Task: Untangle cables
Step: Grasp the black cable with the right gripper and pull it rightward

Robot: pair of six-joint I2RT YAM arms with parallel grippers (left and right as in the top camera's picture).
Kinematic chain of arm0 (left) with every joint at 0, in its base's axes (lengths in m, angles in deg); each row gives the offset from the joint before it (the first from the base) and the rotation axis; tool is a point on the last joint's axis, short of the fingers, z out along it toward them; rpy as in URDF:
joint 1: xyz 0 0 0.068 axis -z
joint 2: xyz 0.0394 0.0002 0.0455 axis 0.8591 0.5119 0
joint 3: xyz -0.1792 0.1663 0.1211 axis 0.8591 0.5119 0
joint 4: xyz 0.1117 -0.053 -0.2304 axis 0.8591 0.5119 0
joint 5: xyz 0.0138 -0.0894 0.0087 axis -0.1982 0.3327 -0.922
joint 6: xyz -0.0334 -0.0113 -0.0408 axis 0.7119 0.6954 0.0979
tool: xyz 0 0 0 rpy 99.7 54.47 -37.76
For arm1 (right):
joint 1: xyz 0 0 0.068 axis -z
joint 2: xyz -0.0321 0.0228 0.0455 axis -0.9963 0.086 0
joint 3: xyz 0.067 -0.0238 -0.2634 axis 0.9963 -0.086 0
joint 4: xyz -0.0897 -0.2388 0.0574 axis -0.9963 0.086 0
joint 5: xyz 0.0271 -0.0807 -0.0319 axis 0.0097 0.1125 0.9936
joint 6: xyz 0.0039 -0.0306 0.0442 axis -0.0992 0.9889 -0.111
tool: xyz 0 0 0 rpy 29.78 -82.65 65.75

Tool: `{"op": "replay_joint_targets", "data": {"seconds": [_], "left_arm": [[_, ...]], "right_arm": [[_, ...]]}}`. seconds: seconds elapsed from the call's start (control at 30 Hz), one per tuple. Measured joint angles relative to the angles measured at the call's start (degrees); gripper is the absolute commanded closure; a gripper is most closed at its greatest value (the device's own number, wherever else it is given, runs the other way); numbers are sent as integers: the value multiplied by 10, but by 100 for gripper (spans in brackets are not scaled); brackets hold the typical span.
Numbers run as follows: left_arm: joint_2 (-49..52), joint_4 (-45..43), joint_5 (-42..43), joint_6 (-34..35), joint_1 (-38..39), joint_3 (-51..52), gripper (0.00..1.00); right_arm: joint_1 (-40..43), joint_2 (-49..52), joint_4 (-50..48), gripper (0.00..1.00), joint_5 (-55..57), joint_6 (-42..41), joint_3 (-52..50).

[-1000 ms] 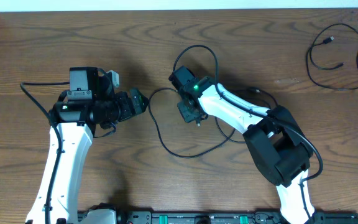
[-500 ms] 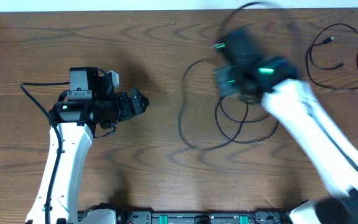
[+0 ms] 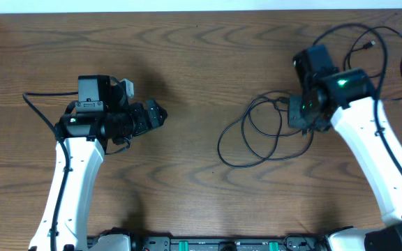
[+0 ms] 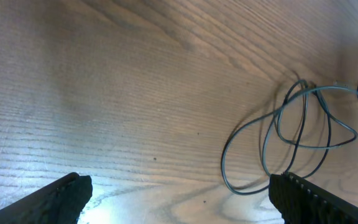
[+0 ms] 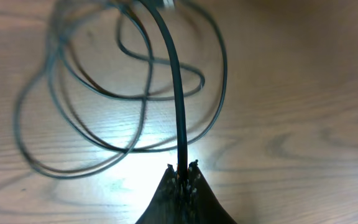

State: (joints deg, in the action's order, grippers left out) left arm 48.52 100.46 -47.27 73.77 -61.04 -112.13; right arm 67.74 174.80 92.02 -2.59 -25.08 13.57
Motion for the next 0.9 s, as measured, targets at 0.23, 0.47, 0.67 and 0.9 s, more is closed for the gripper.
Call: {"op": "replay_joint_targets", "data": {"seconds": [0.23,0.47,0.67,0.9], "left_arm": [[0,0,0,0,0,0,2],[0,0,0,0,0,0,3],[0,0,0,0,0,0,3],[0,0,0,0,0,0,3]], "right_arm": [[0,0,-122,99,0,-49,-144],[0,1,-153,42,-29,-93,-222],[0,1,-153,1,-59,-95,-223],[24,1,-156,1,-33,-173,-224]]}}
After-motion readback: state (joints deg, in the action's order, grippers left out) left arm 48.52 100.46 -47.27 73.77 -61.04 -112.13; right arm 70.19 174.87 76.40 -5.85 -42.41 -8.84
